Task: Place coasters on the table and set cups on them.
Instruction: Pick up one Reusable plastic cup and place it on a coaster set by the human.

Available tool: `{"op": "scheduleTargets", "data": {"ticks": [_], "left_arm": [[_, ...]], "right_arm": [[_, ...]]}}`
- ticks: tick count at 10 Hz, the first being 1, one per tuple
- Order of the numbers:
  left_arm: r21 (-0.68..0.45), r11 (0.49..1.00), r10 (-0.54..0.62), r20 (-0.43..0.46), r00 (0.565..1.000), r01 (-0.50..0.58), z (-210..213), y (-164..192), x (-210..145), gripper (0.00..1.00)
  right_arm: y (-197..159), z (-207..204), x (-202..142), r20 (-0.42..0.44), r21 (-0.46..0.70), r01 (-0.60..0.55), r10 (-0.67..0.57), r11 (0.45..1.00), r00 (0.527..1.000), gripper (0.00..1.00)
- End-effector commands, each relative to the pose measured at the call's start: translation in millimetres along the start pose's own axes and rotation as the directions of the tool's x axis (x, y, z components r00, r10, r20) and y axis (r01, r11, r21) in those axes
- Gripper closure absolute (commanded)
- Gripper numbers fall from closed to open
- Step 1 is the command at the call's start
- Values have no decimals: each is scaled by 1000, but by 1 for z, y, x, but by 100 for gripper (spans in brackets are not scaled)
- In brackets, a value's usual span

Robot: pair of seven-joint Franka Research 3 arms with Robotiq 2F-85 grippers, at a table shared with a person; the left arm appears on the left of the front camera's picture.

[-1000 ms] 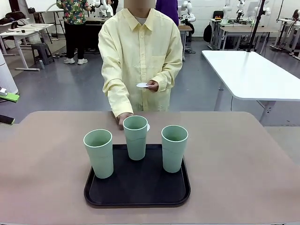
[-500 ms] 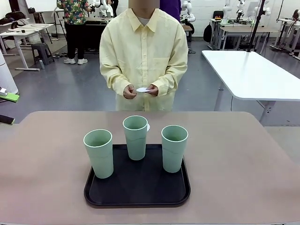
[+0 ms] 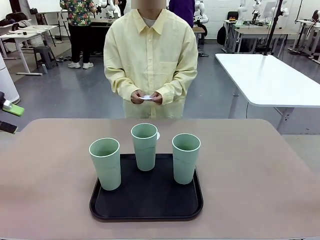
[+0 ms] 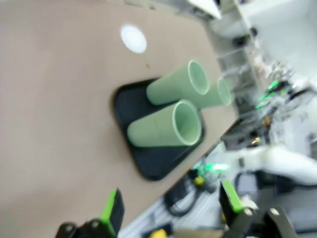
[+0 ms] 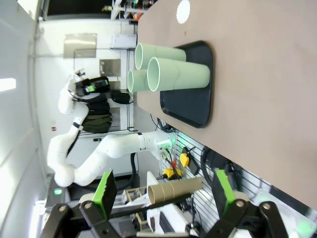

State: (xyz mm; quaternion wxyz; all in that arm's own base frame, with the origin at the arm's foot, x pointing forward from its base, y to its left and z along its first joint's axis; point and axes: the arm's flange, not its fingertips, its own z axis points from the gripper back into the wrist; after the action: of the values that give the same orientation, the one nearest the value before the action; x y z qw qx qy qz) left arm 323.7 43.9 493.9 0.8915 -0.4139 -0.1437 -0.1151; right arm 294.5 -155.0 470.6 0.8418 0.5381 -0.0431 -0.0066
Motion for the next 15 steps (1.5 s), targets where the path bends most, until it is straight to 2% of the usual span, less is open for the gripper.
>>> {"op": "scheduleTargets", "data": {"ticks": [1,2,4,5,7,9,10,11,15], "left_arm": [[217,889,-401,-57,914,403,-25,-15,23,0],[257,830,-484,-110,868,495,-35,-30,27,0],[265,643,-658,-289,696,718,-67,-59,21,0],[244,582,-687,-363,630,775,-78,-65,20,0],[157,594,-661,-464,589,789,-89,-74,23,0],[71,597,-664,-515,542,799,-93,-84,28,0],[42,622,-656,-517,550,782,-98,-88,31,0],[117,588,-664,-496,560,800,-100,-83,19,0],[90,599,-666,-496,557,796,-99,-85,23,0]], "right_arm": [[0,0,0,0,6,-4,4,1000,1000,0],[0,0,0,0,6,-4,4,1000,1000,0],[0,0,0,0,6,-4,4,1000,1000,0],[0,0,0,0,6,-4,4,1000,1000,0],[0,0,0,0,6,-4,4,1000,1000,0],[0,0,0,0,6,-4,4,1000,1000,0],[0,0,0,0,6,-4,4,1000,1000,0],[0,0,0,0,6,-4,4,1000,1000,0],[0,0,0,0,6,-4,4,1000,1000,0]]}}
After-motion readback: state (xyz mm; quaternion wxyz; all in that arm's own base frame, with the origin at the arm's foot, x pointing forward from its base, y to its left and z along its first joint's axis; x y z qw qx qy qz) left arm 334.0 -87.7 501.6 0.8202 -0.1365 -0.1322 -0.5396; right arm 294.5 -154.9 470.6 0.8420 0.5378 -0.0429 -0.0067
